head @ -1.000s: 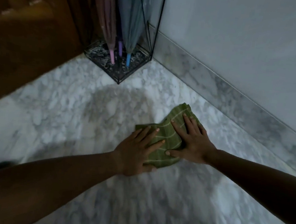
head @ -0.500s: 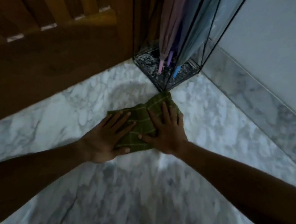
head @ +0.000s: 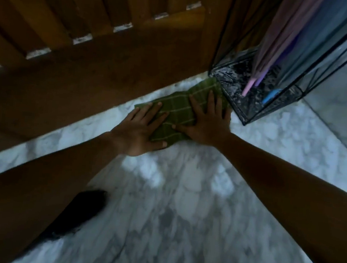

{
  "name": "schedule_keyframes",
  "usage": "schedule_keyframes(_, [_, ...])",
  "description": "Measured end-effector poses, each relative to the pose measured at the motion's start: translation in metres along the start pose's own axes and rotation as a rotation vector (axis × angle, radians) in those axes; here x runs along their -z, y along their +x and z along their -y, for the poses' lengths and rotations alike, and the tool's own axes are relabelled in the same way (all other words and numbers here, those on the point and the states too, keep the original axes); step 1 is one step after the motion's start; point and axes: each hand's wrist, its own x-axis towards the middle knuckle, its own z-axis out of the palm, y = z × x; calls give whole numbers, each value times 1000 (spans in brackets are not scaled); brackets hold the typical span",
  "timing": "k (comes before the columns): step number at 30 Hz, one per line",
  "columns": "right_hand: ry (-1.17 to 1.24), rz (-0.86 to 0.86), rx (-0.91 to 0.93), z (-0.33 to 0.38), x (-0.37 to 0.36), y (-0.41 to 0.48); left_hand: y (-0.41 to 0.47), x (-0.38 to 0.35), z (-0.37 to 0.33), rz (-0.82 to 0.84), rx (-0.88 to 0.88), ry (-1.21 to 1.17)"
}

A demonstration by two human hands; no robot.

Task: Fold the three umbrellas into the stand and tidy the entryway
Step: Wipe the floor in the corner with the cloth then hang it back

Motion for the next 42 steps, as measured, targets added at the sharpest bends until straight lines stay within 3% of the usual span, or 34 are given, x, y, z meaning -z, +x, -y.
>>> schedule_keyframes(5, [12, 106, 31, 29, 12, 36, 7, 5, 23, 92, 125, -38])
schedule_keyframes(9, [45, 57, 40, 52, -2, 34, -11, -1, 36, 79, 128, 51])
schedule_keyframes(16, [27, 37, 273, 55, -33, -31, -76, -25, 18, 268, 125, 24])
schedule_keyframes(20, [39, 34, 321, 29, -44, -82, -102, -36, -23, 200, 68, -36])
schedule_keyframes(26, [1, 6, 305, -23, -52, -138, -99, -37, -84, 328, -35, 47])
schedule_keyframes(30, [-65, 89, 267, -76, -38, -162, -84, -36, -137, 337, -127, -2])
schedule_keyframes(33, [-91, 129, 252, -120, -21, -167, -63, -32, -179, 131, -208, 6])
schedule_keyframes(36, [-45, 110, 147, -163, -7, -158, -26, -19, -206, 299, -196, -20])
schedule_keyframes(42, [-8, 81, -105, -218, 23, -131, 52, 16, -242, 320, -171, 7])
